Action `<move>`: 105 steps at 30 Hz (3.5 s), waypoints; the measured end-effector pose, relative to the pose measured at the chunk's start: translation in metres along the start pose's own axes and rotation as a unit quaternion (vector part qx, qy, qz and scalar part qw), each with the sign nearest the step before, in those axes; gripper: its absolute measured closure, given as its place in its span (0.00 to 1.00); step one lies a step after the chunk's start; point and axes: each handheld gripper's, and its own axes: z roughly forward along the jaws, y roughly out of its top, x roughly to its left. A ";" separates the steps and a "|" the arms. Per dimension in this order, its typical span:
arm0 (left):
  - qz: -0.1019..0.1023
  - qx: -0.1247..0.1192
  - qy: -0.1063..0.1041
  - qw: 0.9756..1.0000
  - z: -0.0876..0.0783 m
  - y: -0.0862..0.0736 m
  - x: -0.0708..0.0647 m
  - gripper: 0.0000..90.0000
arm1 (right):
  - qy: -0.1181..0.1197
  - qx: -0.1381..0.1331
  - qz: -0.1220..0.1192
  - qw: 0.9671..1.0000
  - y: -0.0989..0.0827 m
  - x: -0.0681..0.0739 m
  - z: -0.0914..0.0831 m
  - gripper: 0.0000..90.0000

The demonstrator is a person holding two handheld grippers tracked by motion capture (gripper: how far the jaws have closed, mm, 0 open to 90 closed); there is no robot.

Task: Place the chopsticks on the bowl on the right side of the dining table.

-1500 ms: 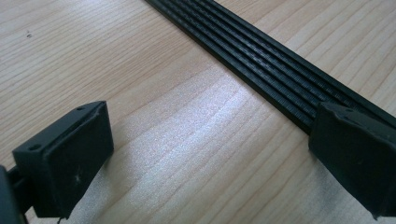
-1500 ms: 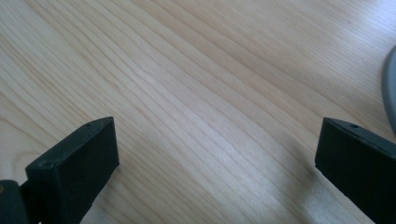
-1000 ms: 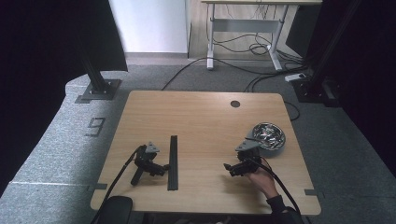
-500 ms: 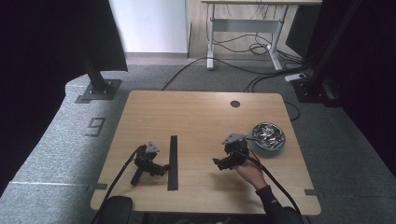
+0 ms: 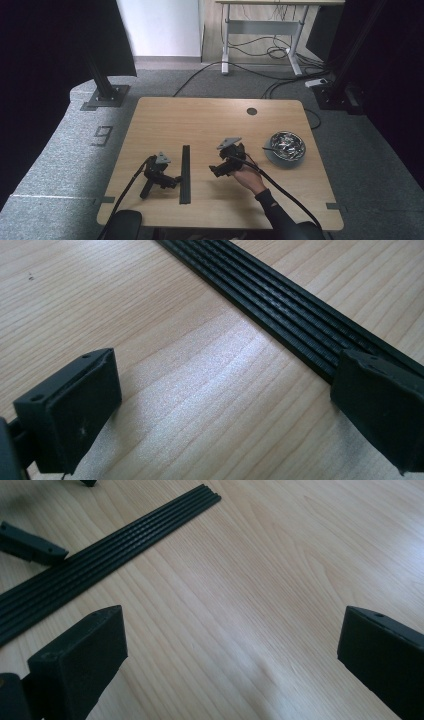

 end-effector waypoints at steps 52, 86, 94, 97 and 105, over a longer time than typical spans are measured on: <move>0.001 0.001 0.000 1.000 0.000 0.000 0.000 0.00 | -0.012 0.031 -0.019 0.999 0.031 0.032 0.091 0.00; -0.001 0.000 0.000 1.000 0.000 0.000 0.000 0.00 | -0.014 0.054 0.048 0.997 0.002 -0.022 0.071 0.00; -0.001 0.000 0.000 1.000 0.000 0.000 0.000 0.00 | -0.020 0.052 0.056 0.997 -0.009 -0.032 0.060 0.04; -0.001 0.000 0.000 1.000 0.000 0.000 0.000 0.00 | -0.022 0.047 0.058 0.997 -0.013 -0.036 0.055 0.10; -0.001 0.000 0.000 1.000 0.000 0.000 0.000 0.00 | -0.019 0.047 0.057 0.997 -0.022 -0.045 0.039 0.34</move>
